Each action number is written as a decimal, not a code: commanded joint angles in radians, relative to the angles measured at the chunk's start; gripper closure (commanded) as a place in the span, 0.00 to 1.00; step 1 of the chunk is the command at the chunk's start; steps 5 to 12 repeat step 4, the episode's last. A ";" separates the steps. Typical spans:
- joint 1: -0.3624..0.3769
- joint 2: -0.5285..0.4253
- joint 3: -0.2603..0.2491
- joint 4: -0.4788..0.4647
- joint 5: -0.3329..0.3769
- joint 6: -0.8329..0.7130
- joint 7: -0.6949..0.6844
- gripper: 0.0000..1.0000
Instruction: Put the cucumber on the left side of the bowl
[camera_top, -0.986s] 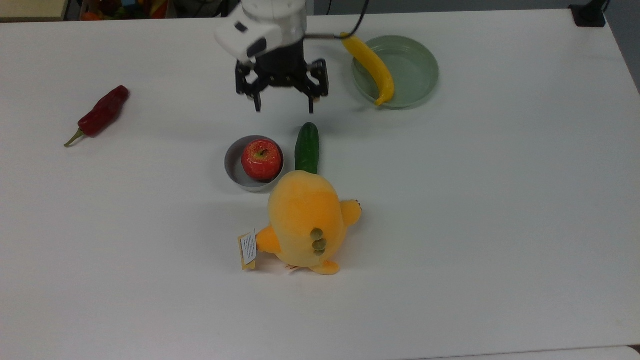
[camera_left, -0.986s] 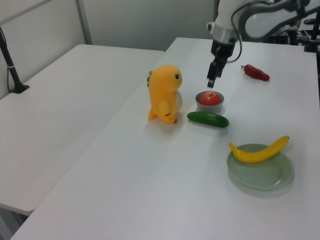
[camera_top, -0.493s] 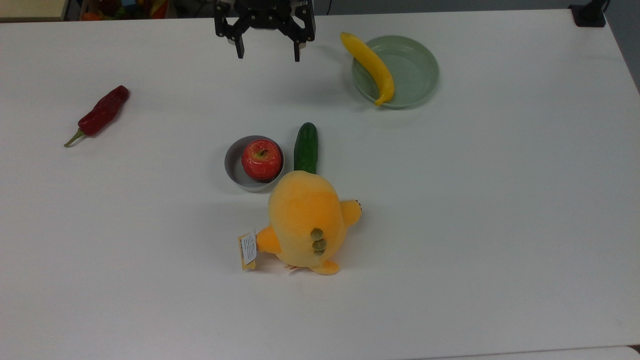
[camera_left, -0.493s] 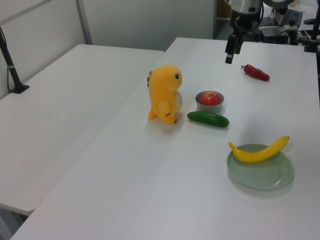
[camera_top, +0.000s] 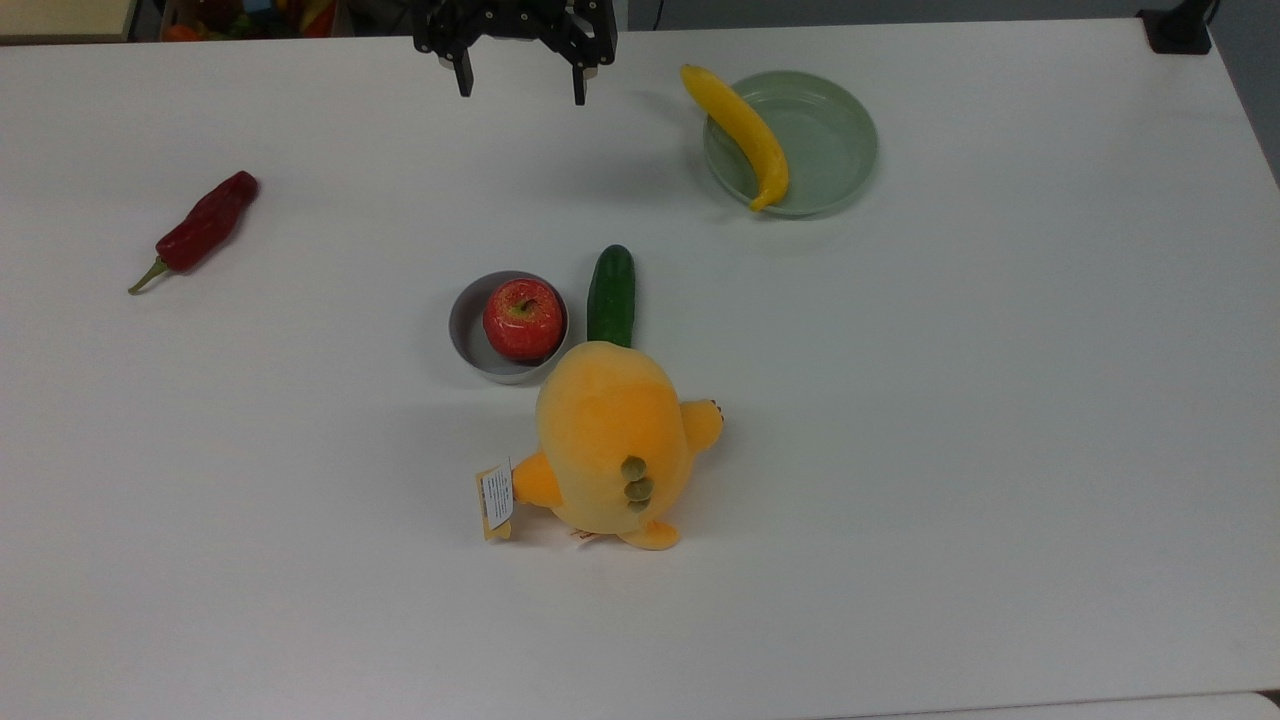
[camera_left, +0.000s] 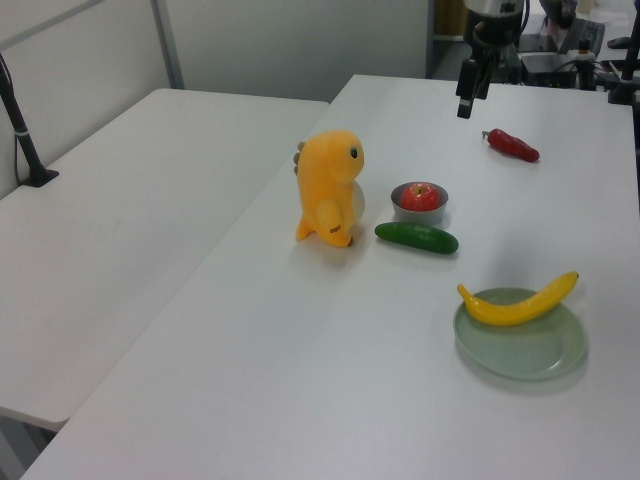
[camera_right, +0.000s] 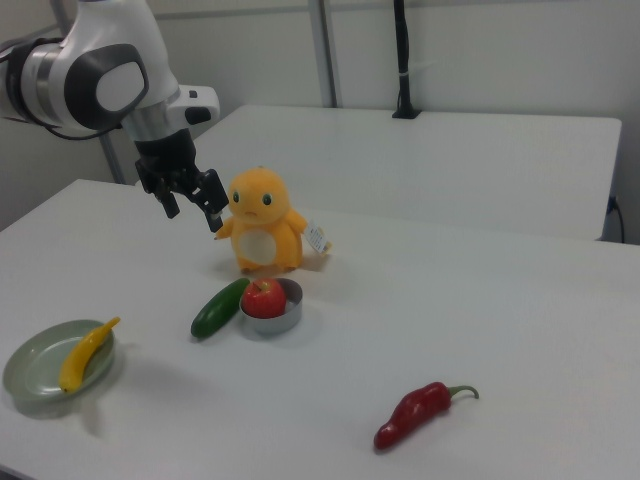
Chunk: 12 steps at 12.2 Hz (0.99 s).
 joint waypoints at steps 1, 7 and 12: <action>-0.018 0.022 -0.002 0.037 -0.006 -0.038 -0.004 0.00; -0.019 0.023 -0.002 0.037 -0.005 -0.036 0.005 0.00; -0.019 0.023 -0.002 0.037 -0.005 -0.036 0.005 0.00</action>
